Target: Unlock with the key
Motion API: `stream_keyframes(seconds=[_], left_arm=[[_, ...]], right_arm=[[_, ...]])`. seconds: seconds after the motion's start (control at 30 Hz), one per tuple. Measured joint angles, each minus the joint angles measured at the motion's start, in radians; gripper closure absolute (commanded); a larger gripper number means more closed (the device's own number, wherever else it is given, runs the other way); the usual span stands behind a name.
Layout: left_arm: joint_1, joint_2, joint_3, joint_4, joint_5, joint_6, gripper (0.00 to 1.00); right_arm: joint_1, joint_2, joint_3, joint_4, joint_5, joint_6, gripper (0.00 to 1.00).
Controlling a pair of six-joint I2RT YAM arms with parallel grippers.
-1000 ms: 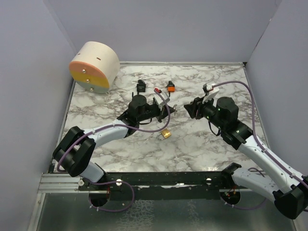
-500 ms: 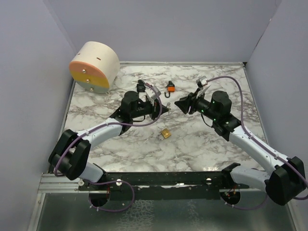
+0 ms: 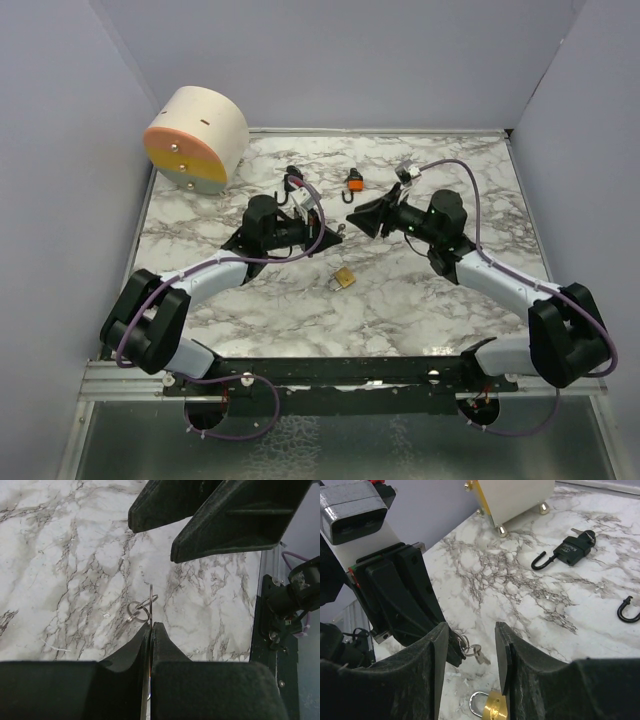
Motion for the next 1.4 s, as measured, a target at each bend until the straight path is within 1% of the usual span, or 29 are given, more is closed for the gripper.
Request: stream_keyframes(seconds=[0.23, 0.37, 0.6, 0.97, 1.13, 1.4], left_arm=[[0.006, 0.000, -0.011, 0.060, 0.054, -0.048, 1.00], [0.010, 0.003, -0.011, 0.088, 0.077, -0.067, 1.00], [0.010, 0.022, -0.009, 0.117, 0.098, -0.096, 1.00], [0.009, 0.036, 0.010, 0.131, 0.106, -0.116, 1.00], [0.009, 0.038, 0.013, 0.136, 0.117, -0.122, 1.00], [0.009, 0.040, 0.013, 0.137, 0.124, -0.122, 1.00]], right_arm=[[-0.006, 0.067, -0.006, 0.135, -0.066, 0.061, 0.59], [-0.006, 0.087, -0.014, 0.189, -0.098, 0.084, 0.63], [-0.006, 0.091, -0.022, 0.239, -0.136, 0.101, 0.66], [-0.006, 0.150, -0.022, 0.291, -0.209, 0.121, 0.67], [-0.006, 0.164, -0.022, 0.304, -0.230, 0.128, 0.79], [-0.006, 0.168, -0.022, 0.325, -0.245, 0.143, 0.95]])
